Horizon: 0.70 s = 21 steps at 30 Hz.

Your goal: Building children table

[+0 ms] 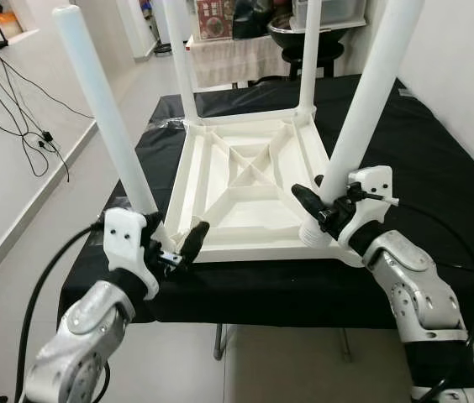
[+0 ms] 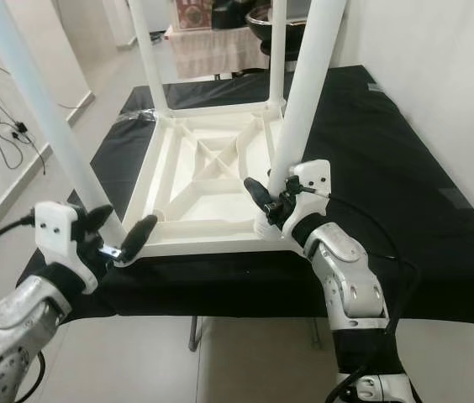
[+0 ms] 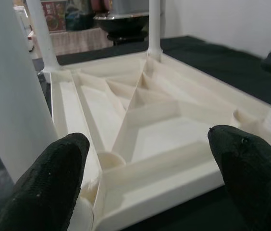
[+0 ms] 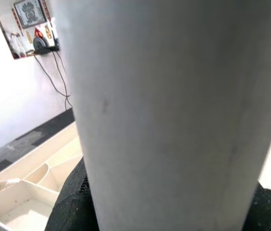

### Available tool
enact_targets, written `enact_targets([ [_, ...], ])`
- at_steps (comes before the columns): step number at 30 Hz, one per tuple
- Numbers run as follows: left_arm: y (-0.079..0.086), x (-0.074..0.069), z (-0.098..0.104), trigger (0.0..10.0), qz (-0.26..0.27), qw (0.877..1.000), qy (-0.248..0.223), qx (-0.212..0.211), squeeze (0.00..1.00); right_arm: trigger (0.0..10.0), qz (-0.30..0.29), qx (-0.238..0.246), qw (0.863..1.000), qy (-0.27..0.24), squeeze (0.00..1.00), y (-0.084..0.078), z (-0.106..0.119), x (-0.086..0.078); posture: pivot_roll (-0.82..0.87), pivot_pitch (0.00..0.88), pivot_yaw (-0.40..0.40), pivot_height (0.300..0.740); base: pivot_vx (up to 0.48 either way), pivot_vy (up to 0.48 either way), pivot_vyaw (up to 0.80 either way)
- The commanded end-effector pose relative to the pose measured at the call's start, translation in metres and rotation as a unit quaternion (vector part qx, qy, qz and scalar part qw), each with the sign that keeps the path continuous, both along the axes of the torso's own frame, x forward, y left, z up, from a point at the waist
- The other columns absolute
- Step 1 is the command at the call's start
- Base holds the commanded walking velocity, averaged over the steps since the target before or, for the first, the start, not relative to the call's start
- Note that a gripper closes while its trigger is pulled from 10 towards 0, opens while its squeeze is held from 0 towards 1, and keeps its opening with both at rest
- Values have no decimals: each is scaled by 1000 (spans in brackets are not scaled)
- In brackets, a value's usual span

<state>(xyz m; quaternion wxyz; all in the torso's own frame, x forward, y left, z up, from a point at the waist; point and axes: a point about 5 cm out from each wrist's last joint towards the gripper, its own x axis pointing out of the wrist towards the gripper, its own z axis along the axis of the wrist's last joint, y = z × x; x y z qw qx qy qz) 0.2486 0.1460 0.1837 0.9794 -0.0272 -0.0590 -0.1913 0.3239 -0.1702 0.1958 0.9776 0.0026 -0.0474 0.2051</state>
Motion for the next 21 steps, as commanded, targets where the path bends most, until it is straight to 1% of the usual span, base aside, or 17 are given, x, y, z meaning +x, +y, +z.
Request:
enact_targets([
  [1, -2, -2, -10, 10000, 16, 1000, 8, 16, 0, 10000, -4, 1, 1000, -15, 0, 8, 4, 0, -99, 57, 93, 740, 0, 0, 0],
  [2, -2, -2, -14, 10000, 20, 1000, 11, 18, 0, 10000, -10, 11, 1000, -20, 0, 10, 7, 2, -97, 55, 93, 740, 0, 0, 0],
  [3, -2, -2, -14, 10000, 20, 1000, 11, 18, 0, 10000, -10, 11, 1000, -20, 0, 10, 7, 2, -97, 55, 93, 740, 0, 0, 0],
  [4, -1, -3, -18, 10000, 26, 999, 15, 26, 0, 10000, -20, 26, 999, -40, 0, 11, 13, 4, -97, 54, 93, 740, 0, 0, 0],
  [7, 4, -4, -25, 10000, 37, 999, 30, 15, 0, 10000, -17, 19, 998, -55, 0, 16, 18, 6, -96, 53, 91, 740, 0, 0, 0],
  [8, 5, -4, -26, 10000, 44, 999, 30, 11, 0, 10000, -6, 8, 998, -59, 0, 21, 18, 6, -96, 51, 90, 740, 0, -480, 0],
  [9, 5, -4, -26, 10000, 44, 999, 30, 11, 0, 10000, -6, 8, 998, -59, 0, 21, 18, 6, -96, 51, 90, 740, 0, -480, 0],
  [10, 6, -4, -26, 10000, 49, 998, 29, 9, 0, 10000, 3, 1, 998, -61, 0, 24, 18, 5, -96, 51, 90, 740, 0, -480, 0],
  [11, 8, -3, -26, 10000, 55, 998, 29, 3, 0, 10000, 29, 4, 998, -55, 0, 32, 17, 4, -95, 50, 91, 740, 0, -480, 0],
  [12, 8, -3, -26, 10000, 55, 998, 29, 3, 0, 10000, 29, 4, 998, -55, 0, 32, 17, 4, -95, 50, 91, 740, 0, -480, 0],
  [13, 8, -2, -27, 10000, 62, 998, 27, -3, 0, 10000, 62, 5, 997, -48, 0, 43, 14, 2, -94, 48, 88, 740, 0, -480, 0],
  [14, 8, -2, -27, 10000, 62, 998, 27, -3, 0, 10000, 62, 5, 997, -48, 0, 43, 14, 2, -94, 48, 88, 740, 0, -480, 0],
  [17, 7, 0, -30, 10000, 71, 997, 27, 5, 0, 10000, 76, 8, 996, -44, 0, 53, 12, 4, -90, 45, 85, 740, 0, -455, 0],
  [18, 7, 0, -30, 10000, 71, 997, 27, 5, 0, 10000, 76, 8, 996, -44, 0, 53, 12, 4, -90, 45, 85, 740, 0, -412, 0],
  [21, 7, 4, -32, 10000, 88, 996, 27, 8, 0, 10000, 87, -1, 995, -45, 0, 65, 11, 10, -85, 46, 84, 740, 0, 0, 0],
])
